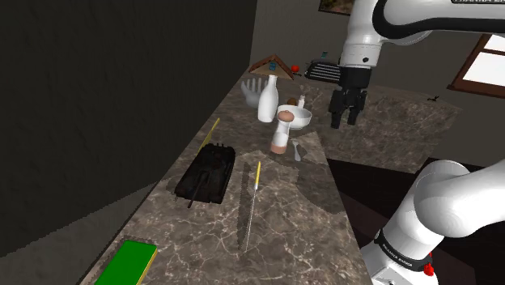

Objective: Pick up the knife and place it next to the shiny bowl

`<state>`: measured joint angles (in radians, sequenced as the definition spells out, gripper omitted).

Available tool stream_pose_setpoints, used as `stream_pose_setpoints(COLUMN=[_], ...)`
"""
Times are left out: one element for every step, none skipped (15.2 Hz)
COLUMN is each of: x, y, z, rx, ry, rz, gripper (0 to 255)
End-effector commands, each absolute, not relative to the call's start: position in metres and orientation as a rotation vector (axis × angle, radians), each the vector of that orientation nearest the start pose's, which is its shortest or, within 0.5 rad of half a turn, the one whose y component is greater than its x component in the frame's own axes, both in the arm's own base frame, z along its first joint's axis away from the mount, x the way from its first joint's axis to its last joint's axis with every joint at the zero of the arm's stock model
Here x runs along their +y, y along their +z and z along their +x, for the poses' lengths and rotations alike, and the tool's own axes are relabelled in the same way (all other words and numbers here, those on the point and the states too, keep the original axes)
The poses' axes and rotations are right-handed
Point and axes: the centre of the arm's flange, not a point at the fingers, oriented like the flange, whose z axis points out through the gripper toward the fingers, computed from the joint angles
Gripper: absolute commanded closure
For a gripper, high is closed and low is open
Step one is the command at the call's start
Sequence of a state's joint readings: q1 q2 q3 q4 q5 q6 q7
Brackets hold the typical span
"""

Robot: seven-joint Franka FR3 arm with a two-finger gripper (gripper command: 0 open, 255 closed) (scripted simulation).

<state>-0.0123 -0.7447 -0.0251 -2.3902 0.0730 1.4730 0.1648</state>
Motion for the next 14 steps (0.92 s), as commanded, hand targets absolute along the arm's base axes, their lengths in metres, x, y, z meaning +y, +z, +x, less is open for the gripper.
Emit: stream_pose_setpoints(x=[-0.005, 0.007, 0.018, 0.029, 0.040, 0.052, 0.063, 0.074, 0.084, 0.095, 0.106, 0.117, 0.127, 0.137], y=[0.555, 0.548, 0.541, 0.534, 0.526, 0.519, 0.512, 0.504, 0.497, 0.489, 0.482, 0.474, 0.467, 0.459], z=[0.304, 0.303, 0.302, 0.302, 0.302, 0.303, 0.303, 0.305, 0.306, 0.308, 0.311, 0.314, 0.317, 0.320], rx=[0.294, 0.342, 0.389, 0.437, 0.485, 0.532, 0.580, 0.627, 0.675, 0.722, 0.769, 0.817, 0.864, 0.911], ry=[0.273, 0.261, 0.250, 0.238, 0.226, 0.215, 0.203, 0.191, 0.179, 0.167, 0.154, 0.142, 0.130, 0.117], rz=[-3.037, -3.037, -3.035, -3.033, -3.030, -3.027, -3.022, -3.017, -3.011, -3.005, -2.997, -2.989, -2.980, -2.970], gripper=[0, 0, 0, 0, 0, 0, 0, 0, 0, 0, 0, 0, 0, 0])
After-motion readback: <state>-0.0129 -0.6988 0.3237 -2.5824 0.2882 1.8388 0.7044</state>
